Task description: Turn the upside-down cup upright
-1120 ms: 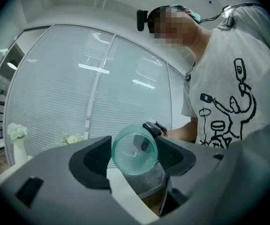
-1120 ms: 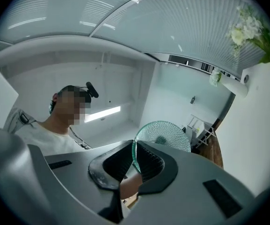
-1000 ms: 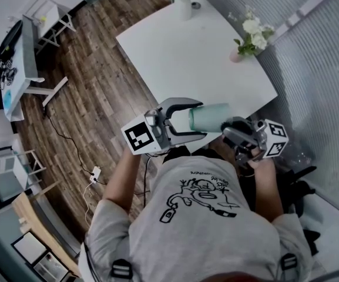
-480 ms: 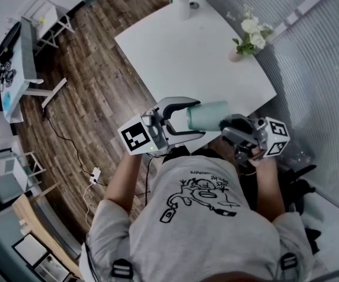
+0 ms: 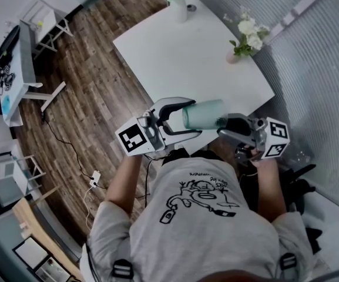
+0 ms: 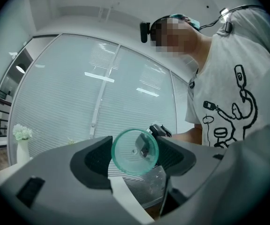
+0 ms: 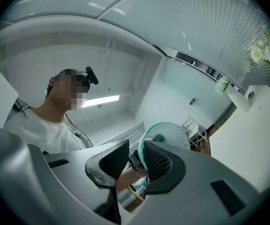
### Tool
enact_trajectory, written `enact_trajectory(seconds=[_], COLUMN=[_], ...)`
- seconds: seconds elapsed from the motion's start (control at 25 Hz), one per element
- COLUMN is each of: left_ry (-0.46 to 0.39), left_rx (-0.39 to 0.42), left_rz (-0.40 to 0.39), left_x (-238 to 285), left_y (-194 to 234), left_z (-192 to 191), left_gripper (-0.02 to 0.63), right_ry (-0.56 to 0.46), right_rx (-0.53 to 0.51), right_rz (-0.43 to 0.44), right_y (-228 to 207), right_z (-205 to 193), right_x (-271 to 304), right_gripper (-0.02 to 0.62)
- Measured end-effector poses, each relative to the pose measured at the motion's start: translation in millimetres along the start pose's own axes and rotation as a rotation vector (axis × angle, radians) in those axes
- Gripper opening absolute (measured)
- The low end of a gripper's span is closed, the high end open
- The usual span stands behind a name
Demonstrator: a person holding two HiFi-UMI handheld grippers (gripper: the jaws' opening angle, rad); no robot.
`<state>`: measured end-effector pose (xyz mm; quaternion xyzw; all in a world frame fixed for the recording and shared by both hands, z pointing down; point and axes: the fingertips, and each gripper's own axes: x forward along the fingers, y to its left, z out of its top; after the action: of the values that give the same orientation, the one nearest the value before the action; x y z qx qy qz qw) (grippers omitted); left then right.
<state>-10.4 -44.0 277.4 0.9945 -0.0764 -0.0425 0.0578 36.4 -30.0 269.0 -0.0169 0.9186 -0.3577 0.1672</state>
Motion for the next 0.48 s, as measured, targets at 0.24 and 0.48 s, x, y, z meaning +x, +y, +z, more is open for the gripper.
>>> enact_trajectory(seconds=[0.24,0.48], left_ry=[-0.036,-0.036], left_rx=[0.006,0.007], left_rz=[0.008,0.024], left_x=[-2.2,-4.7], left_y=[2.5,6.0], left_z=[7.3,5.8], left_gripper=[0.293,0.293], right_ry=[0.051,0.192], right_rx=[-0.048,-0.220], right_rz=[-0.053,-0.194], right_y=[-3.7,-14.0], right_z=[-5.4,-15.7], right_x=[2.1,1.2], right_gripper=[0.144,0.215])
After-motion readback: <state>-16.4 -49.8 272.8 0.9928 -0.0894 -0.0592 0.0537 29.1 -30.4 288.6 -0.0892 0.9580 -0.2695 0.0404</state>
